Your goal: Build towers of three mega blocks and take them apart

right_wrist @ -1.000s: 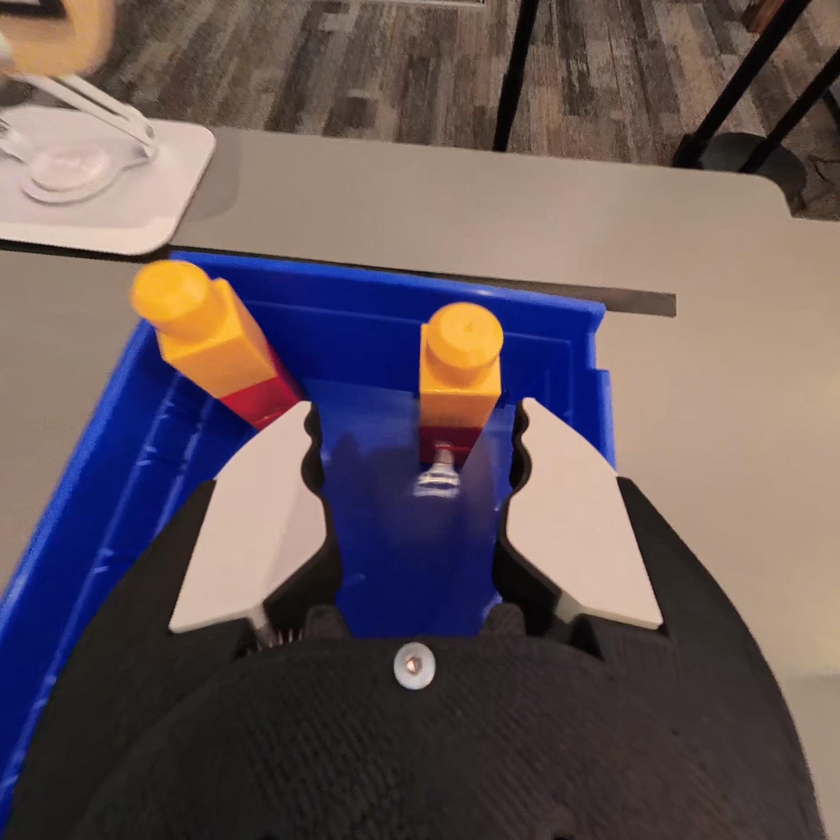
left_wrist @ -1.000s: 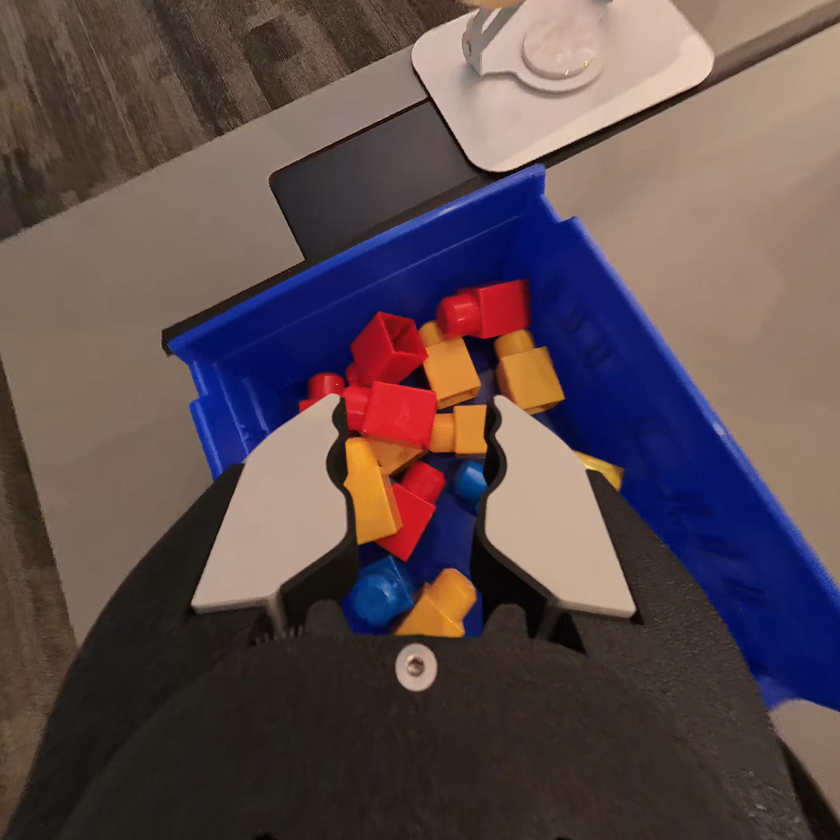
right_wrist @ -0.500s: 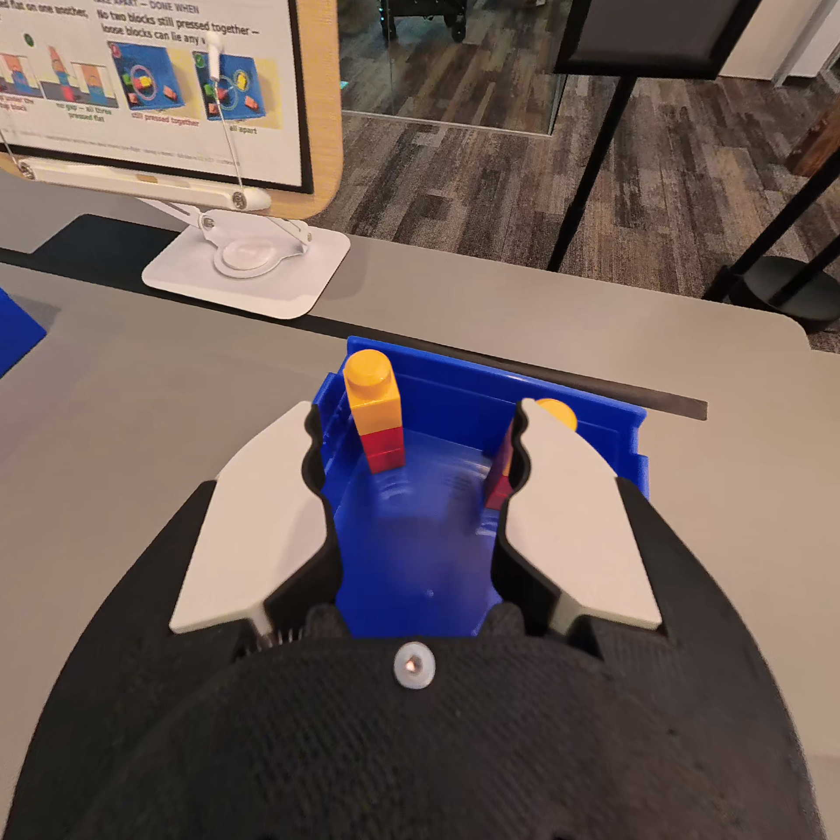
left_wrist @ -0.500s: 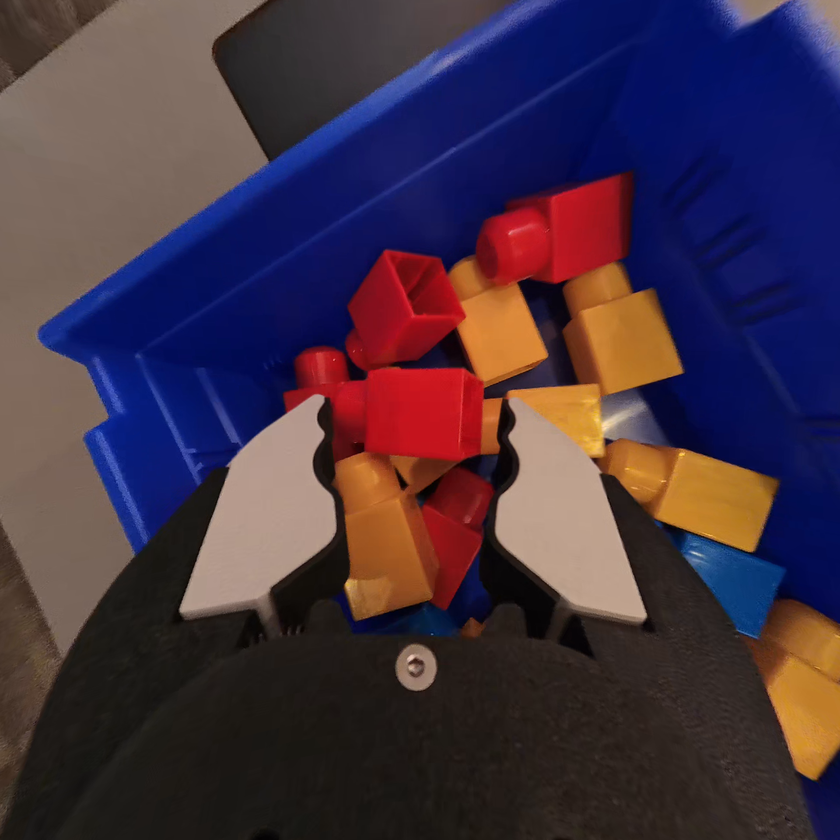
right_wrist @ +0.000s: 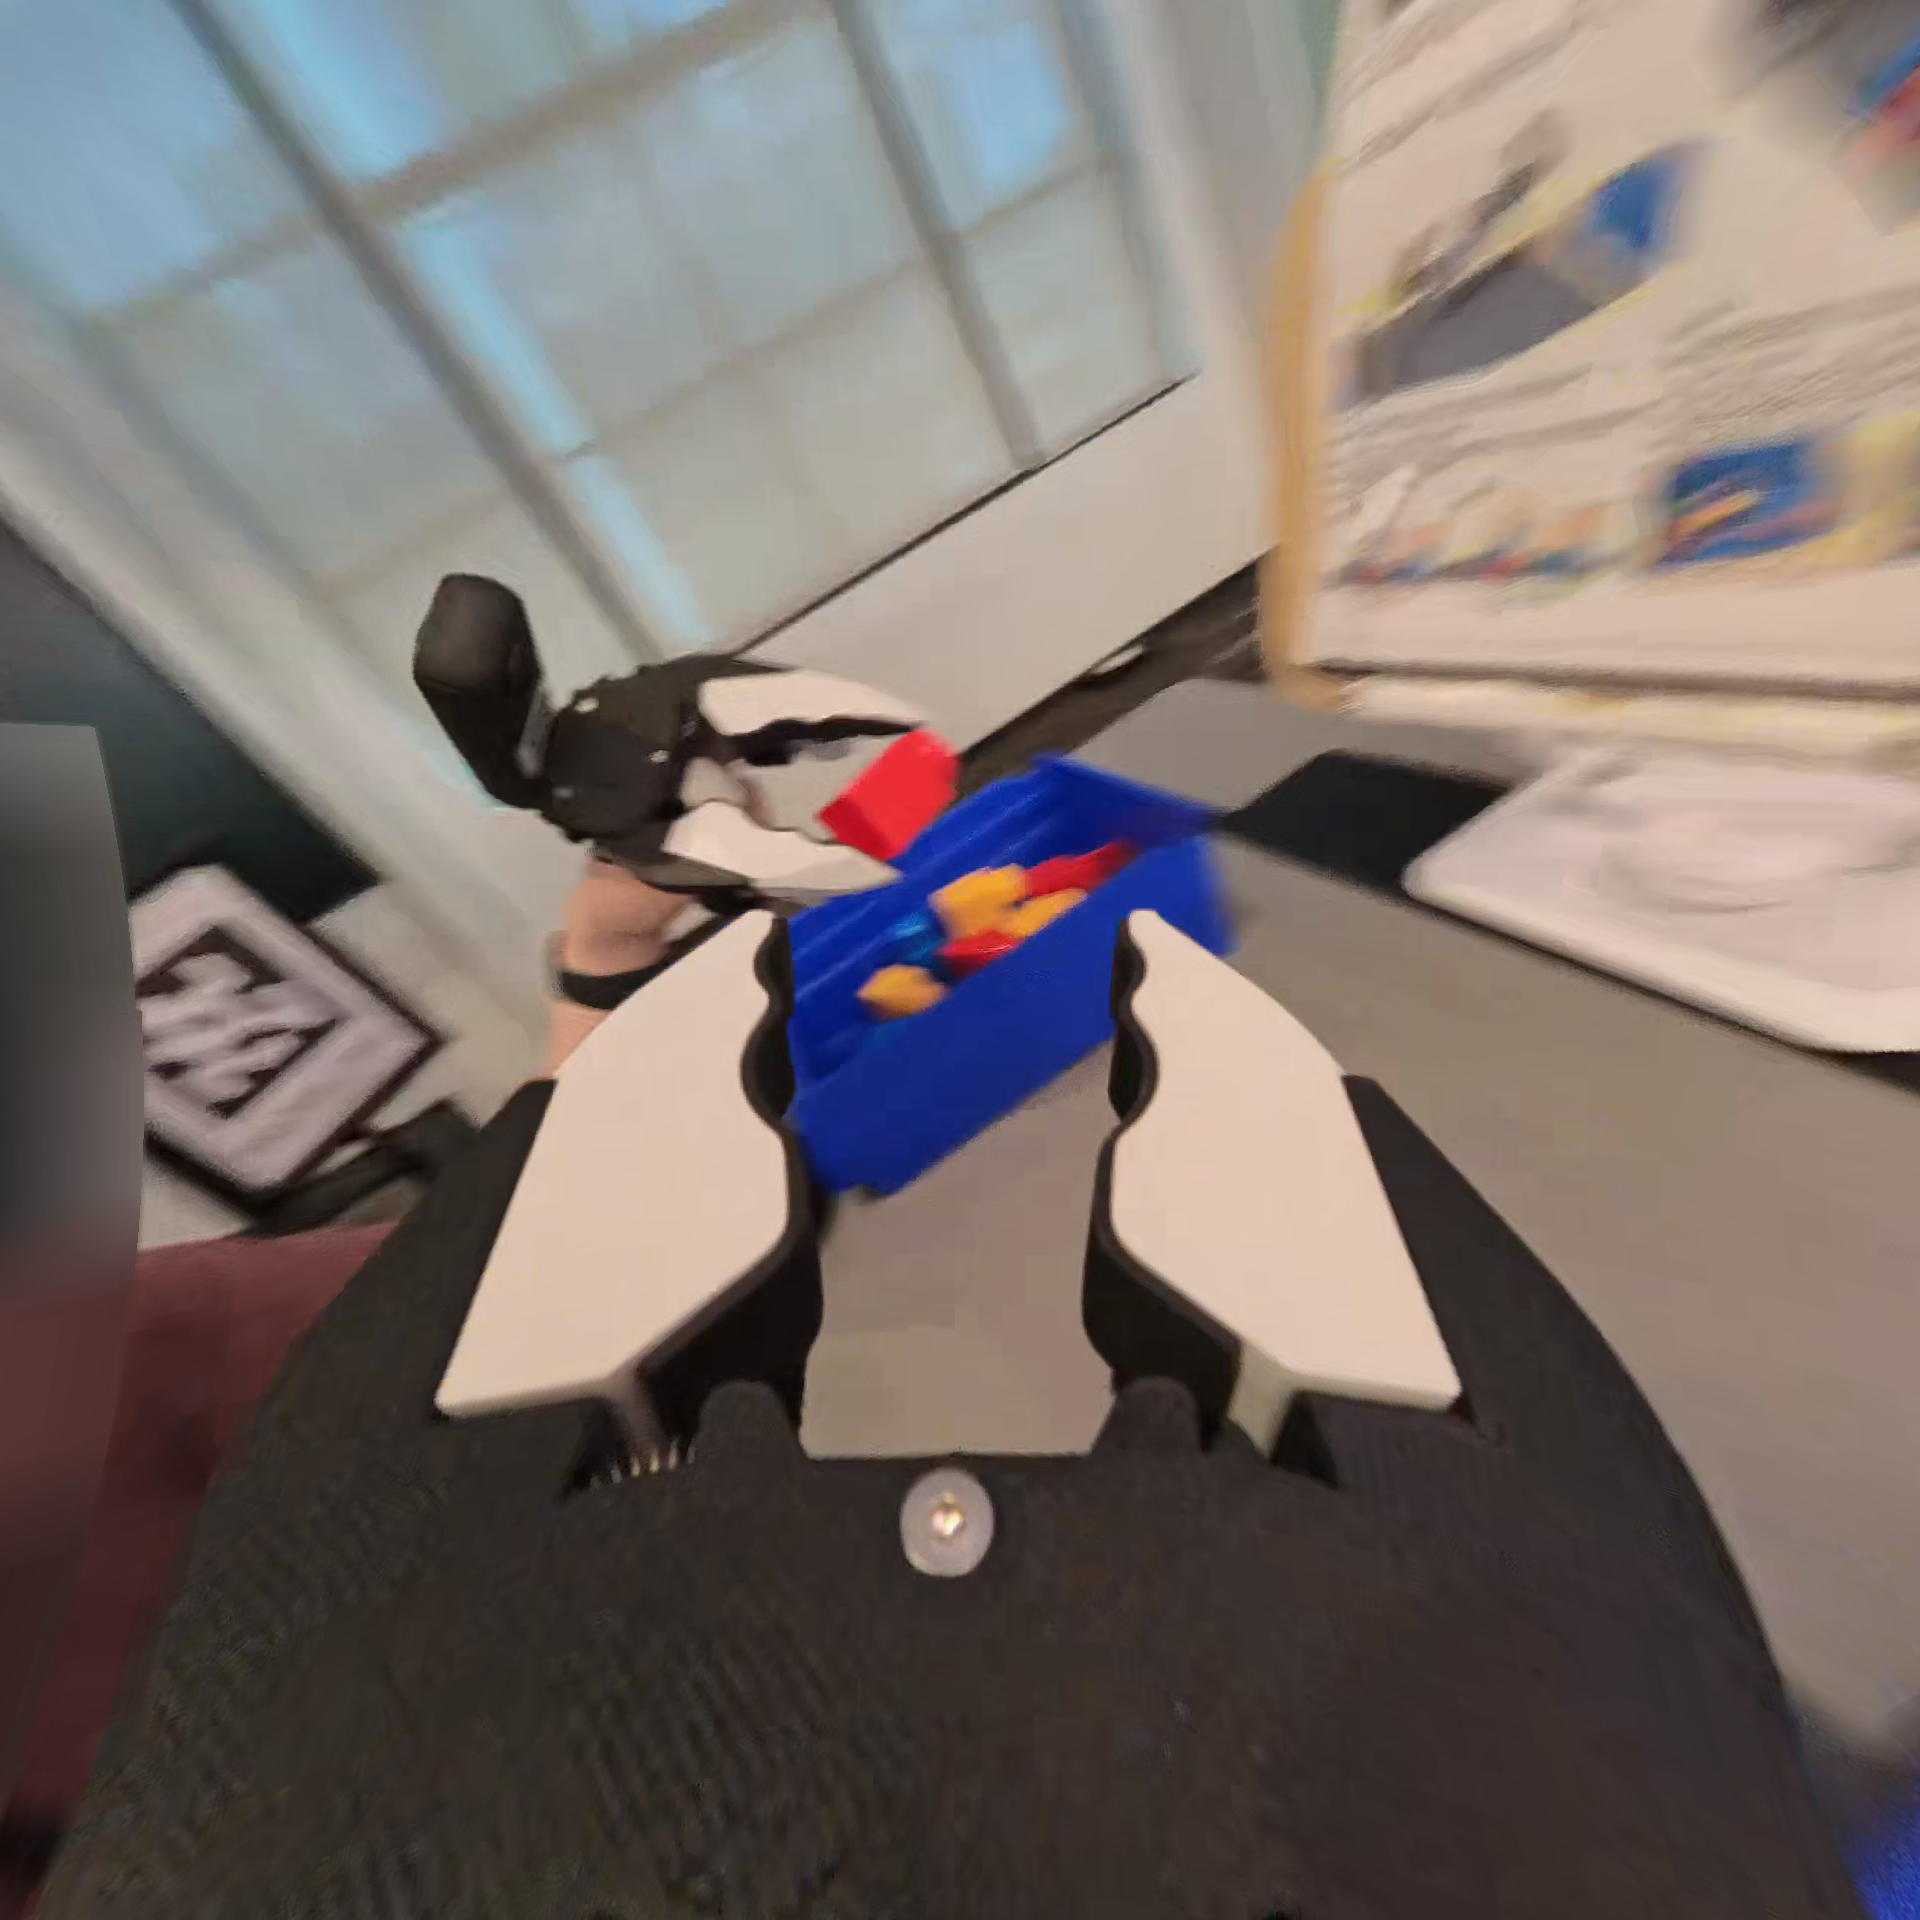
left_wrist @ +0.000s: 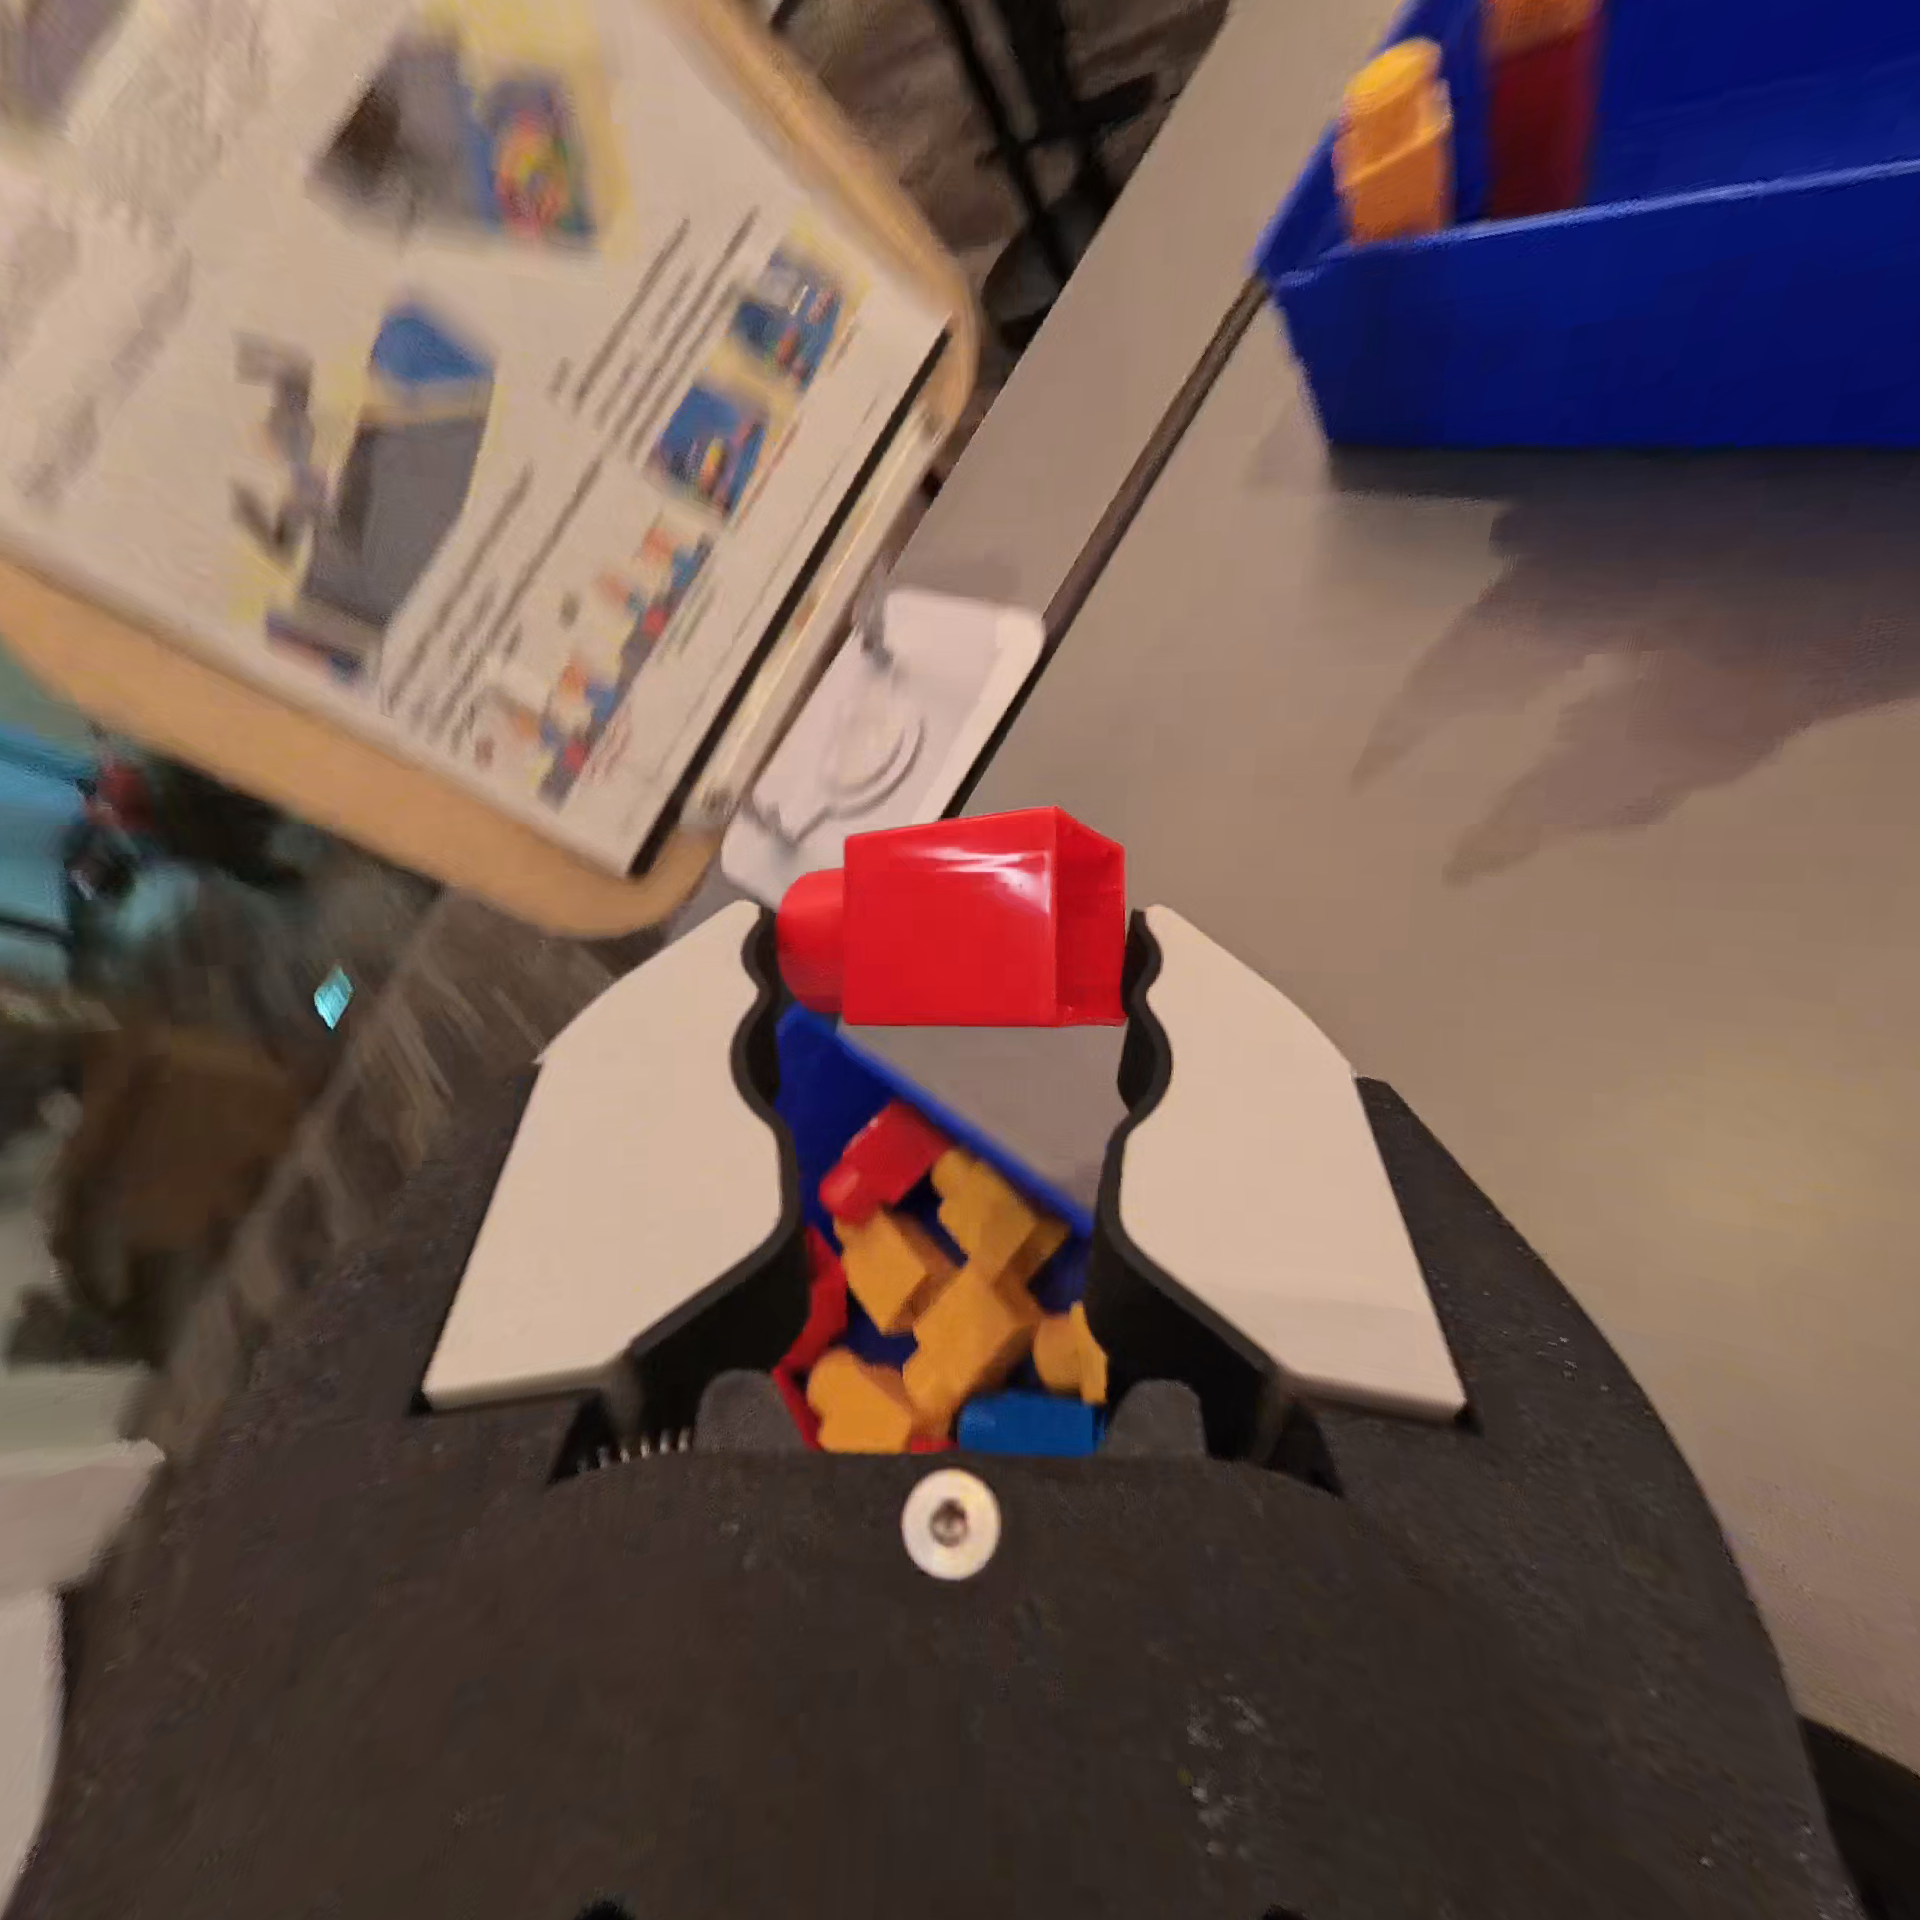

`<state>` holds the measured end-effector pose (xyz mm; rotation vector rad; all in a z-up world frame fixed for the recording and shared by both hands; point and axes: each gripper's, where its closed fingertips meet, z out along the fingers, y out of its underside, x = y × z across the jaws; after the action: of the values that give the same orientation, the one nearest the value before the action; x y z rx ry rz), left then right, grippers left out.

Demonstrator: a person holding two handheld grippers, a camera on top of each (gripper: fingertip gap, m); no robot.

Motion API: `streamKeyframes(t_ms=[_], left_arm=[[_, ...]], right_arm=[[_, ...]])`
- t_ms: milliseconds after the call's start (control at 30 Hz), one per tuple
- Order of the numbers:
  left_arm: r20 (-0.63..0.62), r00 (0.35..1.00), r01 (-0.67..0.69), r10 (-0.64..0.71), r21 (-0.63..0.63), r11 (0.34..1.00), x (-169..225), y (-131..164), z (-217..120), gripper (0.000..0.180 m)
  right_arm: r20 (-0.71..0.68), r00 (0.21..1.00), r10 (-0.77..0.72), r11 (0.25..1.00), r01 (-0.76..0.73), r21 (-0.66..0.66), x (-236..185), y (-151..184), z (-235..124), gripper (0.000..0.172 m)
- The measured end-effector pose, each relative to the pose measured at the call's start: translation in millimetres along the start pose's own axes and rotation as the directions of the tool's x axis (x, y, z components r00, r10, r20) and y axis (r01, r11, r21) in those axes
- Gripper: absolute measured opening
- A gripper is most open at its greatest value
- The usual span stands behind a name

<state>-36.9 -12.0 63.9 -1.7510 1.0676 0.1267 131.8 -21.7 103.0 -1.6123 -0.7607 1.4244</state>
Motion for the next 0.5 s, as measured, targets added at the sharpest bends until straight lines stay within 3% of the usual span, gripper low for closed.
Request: streamKeyframes(t_ms=[100,300,333,433,500], left_arm=[[-0.014,0.986,-0.163,0.164,0.047,0.985,43.2,-37.2,3.8,0.064],[-0.160,0.952,-0.253,0.260,0.066,0.965,102.0,-52.0,18.0,0.063],[-0.202,0.947,-0.243,0.251,0.065,0.968,109.3,-51.2,19.2,0.064],[-0.254,0.939,-0.230,0.234,0.044,0.972,113.2,-43.4,19.9,0.067],[-0.270,0.946,-0.187,0.180,-0.002,0.982,99.1,-30.7,11.8,0.067]], right_arm=[[0.118,0.979,0.169,0.980,-0.154,-0.124,-10.5,41.4,41.2,0.065],[0.260,0.873,0.412,0.902,-0.351,-0.251,-23.0,77.4,69.1,0.059],[0.266,0.869,0.418,0.896,-0.345,-0.280,-24.4,81.8,69.3,0.046],[0.237,0.905,0.352,0.913,-0.277,-0.298,-19.2,85.4,68.4,0.038],[0.135,0.954,0.267,0.932,-0.221,-0.287,0.6,87.4,66.4,0.038]])
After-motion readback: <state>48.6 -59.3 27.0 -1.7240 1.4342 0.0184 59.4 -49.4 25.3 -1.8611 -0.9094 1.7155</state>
